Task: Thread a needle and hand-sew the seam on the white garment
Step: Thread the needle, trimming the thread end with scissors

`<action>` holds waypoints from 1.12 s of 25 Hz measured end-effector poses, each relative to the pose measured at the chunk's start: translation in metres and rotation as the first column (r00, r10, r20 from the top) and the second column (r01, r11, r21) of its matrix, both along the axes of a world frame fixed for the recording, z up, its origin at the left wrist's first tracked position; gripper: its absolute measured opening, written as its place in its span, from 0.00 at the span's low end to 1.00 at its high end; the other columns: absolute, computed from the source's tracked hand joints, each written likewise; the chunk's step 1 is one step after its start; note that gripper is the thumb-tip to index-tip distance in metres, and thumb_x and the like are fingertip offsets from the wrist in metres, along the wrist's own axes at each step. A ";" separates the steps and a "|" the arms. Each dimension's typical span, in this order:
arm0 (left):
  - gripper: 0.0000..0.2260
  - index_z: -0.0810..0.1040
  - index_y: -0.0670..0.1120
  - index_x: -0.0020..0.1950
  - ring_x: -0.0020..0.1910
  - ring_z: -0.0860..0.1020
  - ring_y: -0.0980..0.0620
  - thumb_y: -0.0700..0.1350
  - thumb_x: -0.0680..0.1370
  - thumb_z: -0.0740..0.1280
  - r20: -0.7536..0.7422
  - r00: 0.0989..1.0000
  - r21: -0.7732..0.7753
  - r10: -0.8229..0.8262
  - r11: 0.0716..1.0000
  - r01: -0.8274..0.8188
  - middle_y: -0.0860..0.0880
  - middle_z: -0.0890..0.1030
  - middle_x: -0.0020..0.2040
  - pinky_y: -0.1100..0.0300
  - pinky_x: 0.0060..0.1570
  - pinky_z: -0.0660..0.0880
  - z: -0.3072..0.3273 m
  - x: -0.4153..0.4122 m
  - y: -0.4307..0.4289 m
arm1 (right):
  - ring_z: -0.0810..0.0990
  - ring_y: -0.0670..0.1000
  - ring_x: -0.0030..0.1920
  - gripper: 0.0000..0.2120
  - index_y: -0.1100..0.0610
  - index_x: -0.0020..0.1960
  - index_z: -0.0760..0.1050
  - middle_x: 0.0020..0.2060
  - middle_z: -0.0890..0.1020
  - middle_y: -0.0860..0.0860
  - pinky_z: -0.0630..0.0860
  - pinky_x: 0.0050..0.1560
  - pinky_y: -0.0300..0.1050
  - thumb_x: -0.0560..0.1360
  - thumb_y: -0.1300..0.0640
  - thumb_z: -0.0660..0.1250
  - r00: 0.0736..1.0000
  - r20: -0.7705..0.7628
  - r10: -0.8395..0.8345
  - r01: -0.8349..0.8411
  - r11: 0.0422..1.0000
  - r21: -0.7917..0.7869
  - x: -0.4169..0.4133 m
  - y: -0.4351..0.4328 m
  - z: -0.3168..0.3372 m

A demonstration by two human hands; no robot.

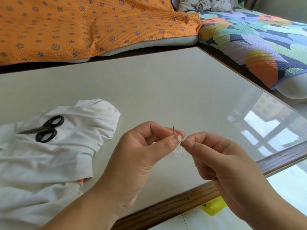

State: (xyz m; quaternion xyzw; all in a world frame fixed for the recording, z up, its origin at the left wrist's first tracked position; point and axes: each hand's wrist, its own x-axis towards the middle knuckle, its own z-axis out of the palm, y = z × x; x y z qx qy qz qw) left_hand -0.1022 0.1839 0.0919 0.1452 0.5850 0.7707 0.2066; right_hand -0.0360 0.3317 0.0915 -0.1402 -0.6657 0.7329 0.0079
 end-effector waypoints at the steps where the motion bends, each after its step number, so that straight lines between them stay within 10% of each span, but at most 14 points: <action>1: 0.06 0.82 0.50 0.33 0.44 0.83 0.57 0.40 0.66 0.76 -0.006 1.000 -0.002 0.006 1.000 -0.006 0.47 0.86 0.41 0.71 0.45 0.75 -0.001 0.000 0.000 | 0.59 0.46 0.25 0.08 0.54 0.36 0.81 0.24 0.65 0.46 0.59 0.26 0.34 0.65 0.49 0.72 1.000 0.004 0.001 -0.001 1.000 0.000 0.000 0.000 0.000; 8: 0.03 0.82 0.51 0.34 0.43 0.83 0.56 0.43 0.66 0.74 -0.063 0.998 -0.059 0.027 0.998 -0.031 0.48 0.85 0.40 0.70 0.45 0.76 -0.004 -0.001 -0.001 | 0.62 0.46 0.25 0.09 0.54 0.38 0.81 0.23 0.67 0.45 0.61 0.25 0.33 0.64 0.49 0.76 1.000 0.025 0.003 -0.003 1.000 0.001 0.000 0.000 0.002; 12: 0.08 0.82 0.51 0.36 0.46 0.83 0.52 0.52 0.63 0.77 -0.142 0.989 -0.126 0.036 0.991 -0.054 0.49 0.86 0.42 0.63 0.49 0.77 -0.007 -0.002 -0.003 | 0.70 0.44 0.22 0.12 0.45 0.53 0.82 0.27 0.78 0.38 0.65 0.25 0.34 0.70 0.47 0.70 0.981 -0.097 -0.169 0.190 0.937 0.292 0.001 0.010 0.007; 17: 0.05 0.82 0.54 0.39 0.45 0.81 0.54 0.53 0.68 0.74 -0.352 0.935 -0.283 0.053 0.946 -0.160 0.55 0.85 0.42 0.58 0.52 0.74 -0.006 0.001 -0.003 | 0.80 0.53 0.29 0.18 0.53 0.60 0.79 0.47 0.86 0.53 0.74 0.27 0.38 0.70 0.57 0.73 0.996 -0.081 0.047 -0.055 0.992 -0.111 0.003 0.000 0.010; 28: 0.05 0.83 0.54 0.39 0.48 0.82 0.48 0.53 0.67 0.75 -0.288 0.956 -0.263 0.056 0.955 -0.135 0.51 0.85 0.43 0.50 0.56 0.77 -0.008 -0.001 -0.005 | 0.74 0.48 0.31 0.14 0.57 0.39 0.84 0.29 0.79 0.53 0.70 0.35 0.40 0.61 0.47 0.73 1.000 0.012 0.002 -0.002 1.000 0.010 0.001 -0.002 0.005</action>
